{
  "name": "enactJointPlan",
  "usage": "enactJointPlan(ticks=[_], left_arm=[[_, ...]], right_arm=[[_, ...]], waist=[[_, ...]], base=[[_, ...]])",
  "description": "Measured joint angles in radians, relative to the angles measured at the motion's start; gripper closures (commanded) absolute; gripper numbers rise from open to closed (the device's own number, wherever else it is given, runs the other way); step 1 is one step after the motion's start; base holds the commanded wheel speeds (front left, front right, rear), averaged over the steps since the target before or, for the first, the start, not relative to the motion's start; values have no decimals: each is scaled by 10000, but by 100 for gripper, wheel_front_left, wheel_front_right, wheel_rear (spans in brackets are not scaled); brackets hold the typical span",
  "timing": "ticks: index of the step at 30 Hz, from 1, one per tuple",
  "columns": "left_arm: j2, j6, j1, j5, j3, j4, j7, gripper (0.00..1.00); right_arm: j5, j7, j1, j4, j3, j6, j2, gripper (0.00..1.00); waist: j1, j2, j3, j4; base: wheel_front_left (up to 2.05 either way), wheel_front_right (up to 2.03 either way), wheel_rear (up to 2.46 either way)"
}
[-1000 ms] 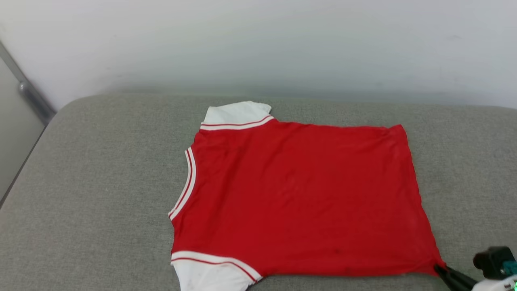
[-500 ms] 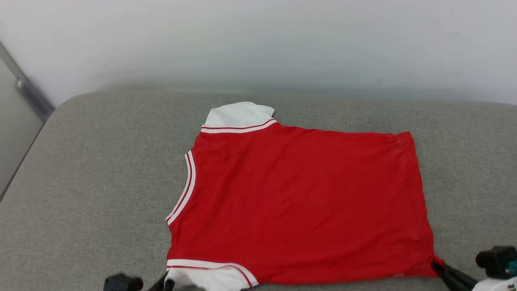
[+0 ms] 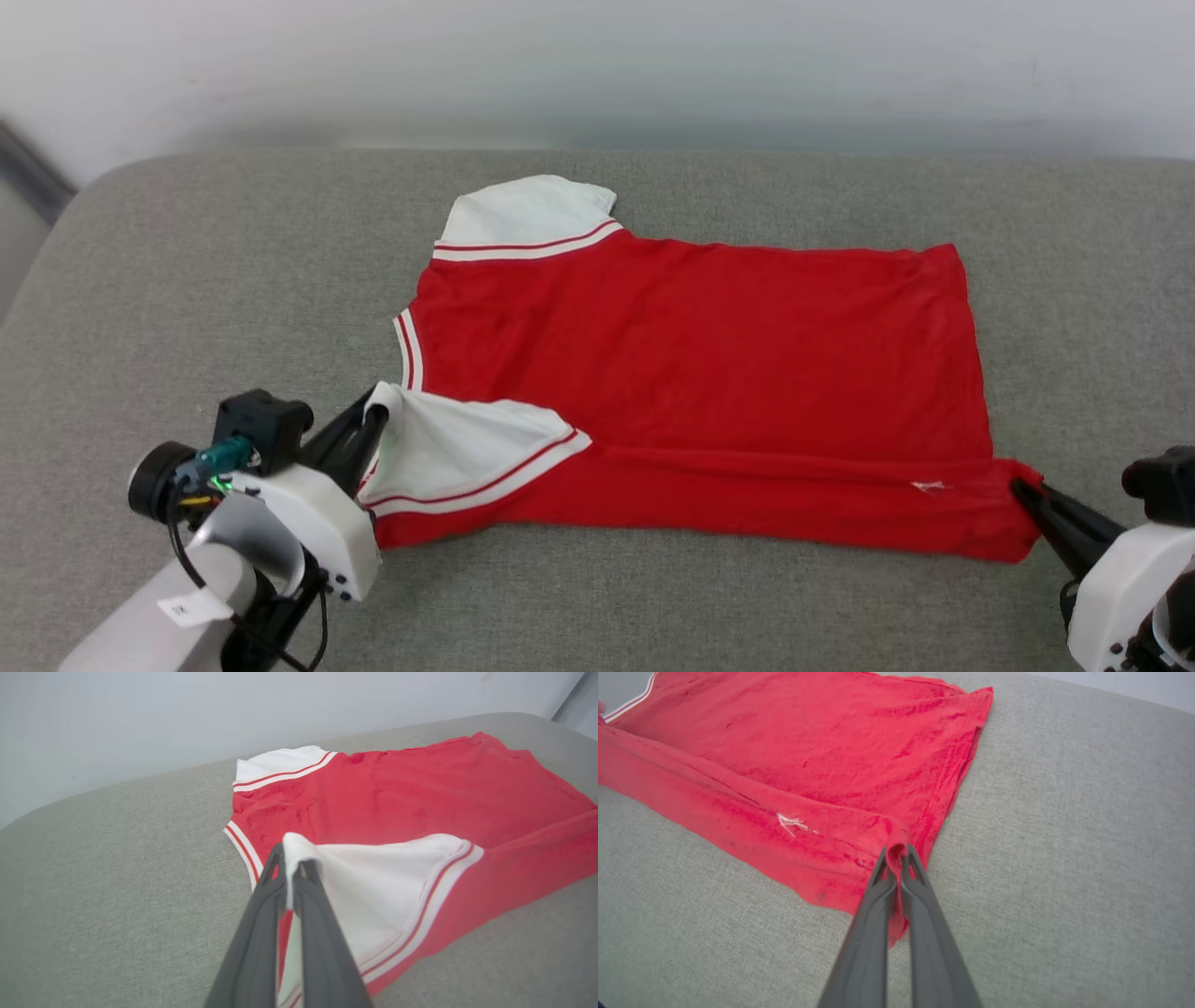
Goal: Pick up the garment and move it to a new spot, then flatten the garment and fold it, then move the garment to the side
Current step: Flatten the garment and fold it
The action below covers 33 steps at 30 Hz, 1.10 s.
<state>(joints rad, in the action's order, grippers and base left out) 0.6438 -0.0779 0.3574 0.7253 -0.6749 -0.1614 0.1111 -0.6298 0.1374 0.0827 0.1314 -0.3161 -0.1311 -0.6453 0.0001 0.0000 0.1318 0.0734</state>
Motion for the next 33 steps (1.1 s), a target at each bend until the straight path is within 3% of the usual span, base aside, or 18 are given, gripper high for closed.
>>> enactJointPlan(ticks=[3,12,23,24,25,26,30,33], left_arm=[[-153,422,909,-54,-4,-775,-104,100],[-640,1154,2411,-247,-242,-2744,-249,100],[-1611,1848,3102,73,-658,-5285,-190,100],[-1701,1877,3149,98,-681,-5440,-144,54],[-1768,1908,3206,88,-729,-5580,-88,0],[-1814,1929,3247,102,-786,-5701,-82,0],[-1766,1987,3402,90,-917,-5944,44,0],[-1417,2008,3722,94,-886,-5927,-50,0]], right_arm=[[-33,153,574,105,-19,0,-10,100],[-46,451,1918,669,-619,0,8,100],[-357,330,2912,1778,-1459,0,171,100],[-426,299,2935,1848,-1492,0,184,96],[-466,253,3002,1927,-1507,0,196,62],[-523,244,3028,1971,-1519,0,199,0],[-698,98,3028,1831,-1549,0,153,0],[-740,-46,3015,1570,-1444,0,6,0]], waist=[[0,0,415,-132],[1,0,1574,-345],[0,0,2097,-438],[0,0,2051,-431],[0,0,1991,-422],[0,0,1921,-414],[1,0,1541,-365],[0,0,1202,-318]], base=[[0,0,0],[0,0,0],[0,0,0],[0,0,0],[0,0,0],[0,0,0],[0,0,0],[0,0,0]])
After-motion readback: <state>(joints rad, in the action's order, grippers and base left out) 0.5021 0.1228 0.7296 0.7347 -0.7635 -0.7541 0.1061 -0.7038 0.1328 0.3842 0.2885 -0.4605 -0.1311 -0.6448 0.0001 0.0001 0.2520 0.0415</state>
